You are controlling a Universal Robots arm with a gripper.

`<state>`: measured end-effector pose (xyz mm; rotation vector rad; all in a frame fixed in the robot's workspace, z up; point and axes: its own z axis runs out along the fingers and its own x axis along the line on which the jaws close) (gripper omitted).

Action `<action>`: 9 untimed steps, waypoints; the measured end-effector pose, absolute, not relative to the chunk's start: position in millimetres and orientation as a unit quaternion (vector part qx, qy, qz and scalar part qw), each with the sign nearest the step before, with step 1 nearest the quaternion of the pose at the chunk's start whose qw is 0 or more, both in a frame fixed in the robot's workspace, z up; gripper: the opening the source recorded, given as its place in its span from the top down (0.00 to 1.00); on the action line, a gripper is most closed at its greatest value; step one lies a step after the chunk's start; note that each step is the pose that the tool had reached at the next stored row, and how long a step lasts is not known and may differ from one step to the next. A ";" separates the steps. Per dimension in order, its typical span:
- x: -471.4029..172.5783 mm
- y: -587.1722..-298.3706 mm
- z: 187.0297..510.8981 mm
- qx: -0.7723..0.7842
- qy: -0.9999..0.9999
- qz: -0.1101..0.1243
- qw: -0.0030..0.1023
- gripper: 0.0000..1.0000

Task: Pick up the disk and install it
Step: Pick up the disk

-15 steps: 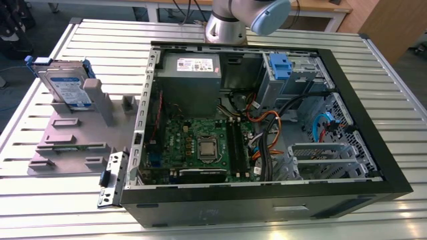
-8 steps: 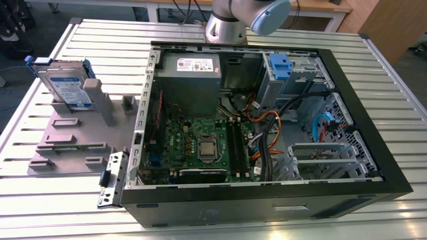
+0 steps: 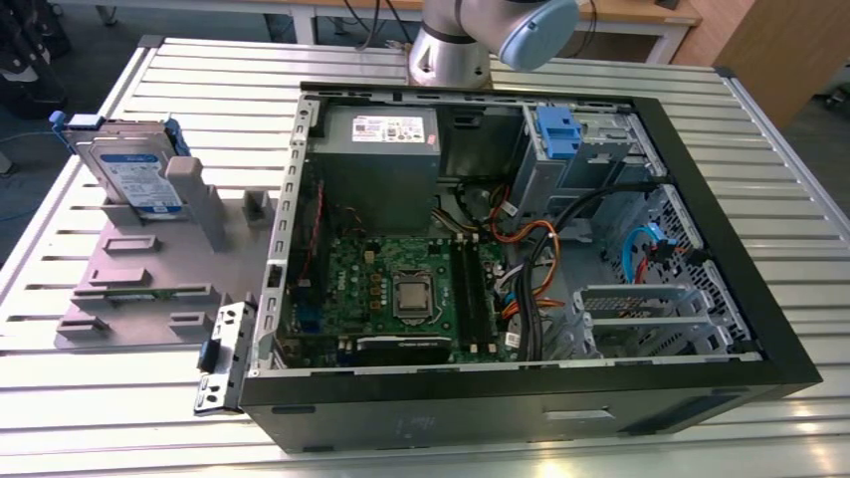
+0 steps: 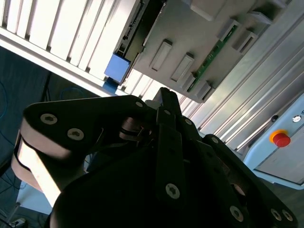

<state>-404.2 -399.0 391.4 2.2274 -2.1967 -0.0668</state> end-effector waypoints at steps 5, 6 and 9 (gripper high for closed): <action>-404.1 -399.0 391.4 0.714 -0.700 -0.021 0.006 0.89; -404.1 -399.0 391.4 0.715 -0.699 -0.021 0.006 0.89; -404.1 -399.0 391.4 0.716 -0.698 -0.021 0.006 0.89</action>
